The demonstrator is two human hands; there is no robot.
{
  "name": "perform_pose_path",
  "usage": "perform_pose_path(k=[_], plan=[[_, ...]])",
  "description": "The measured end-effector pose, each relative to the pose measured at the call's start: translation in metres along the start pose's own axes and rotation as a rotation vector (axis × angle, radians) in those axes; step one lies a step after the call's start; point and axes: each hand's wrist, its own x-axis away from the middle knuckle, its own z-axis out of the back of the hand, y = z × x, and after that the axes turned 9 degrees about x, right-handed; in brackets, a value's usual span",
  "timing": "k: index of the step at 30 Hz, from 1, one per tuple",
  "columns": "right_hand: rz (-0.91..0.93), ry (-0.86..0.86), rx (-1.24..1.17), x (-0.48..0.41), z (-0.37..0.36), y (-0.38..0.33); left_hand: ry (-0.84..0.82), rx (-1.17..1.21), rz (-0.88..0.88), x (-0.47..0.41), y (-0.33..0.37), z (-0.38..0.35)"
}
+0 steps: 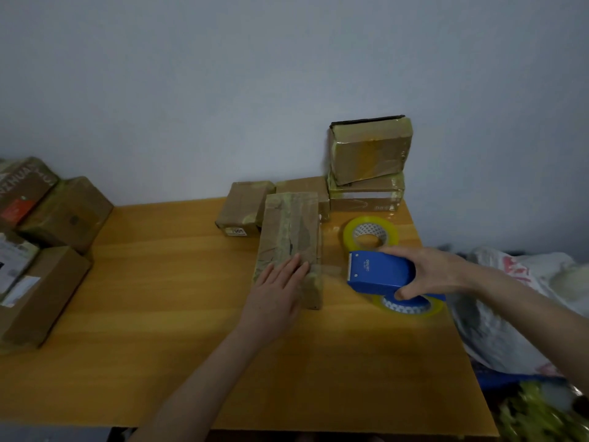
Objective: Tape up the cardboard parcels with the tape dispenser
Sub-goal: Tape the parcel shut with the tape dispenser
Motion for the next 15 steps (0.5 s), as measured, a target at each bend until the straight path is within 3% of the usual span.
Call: perform_pose_path(k=[7, 15], plan=[[-0.022, -0.115, 0.344, -0.026, 0.000, -0.035, 0.003, -0.013, 0.005, 0.001, 0.000, 0.000], [-0.023, -0.216, 0.466, -0.061, 0.011, -0.070, 0.022, 0.010, 0.019, -0.001, 0.001, -0.001]])
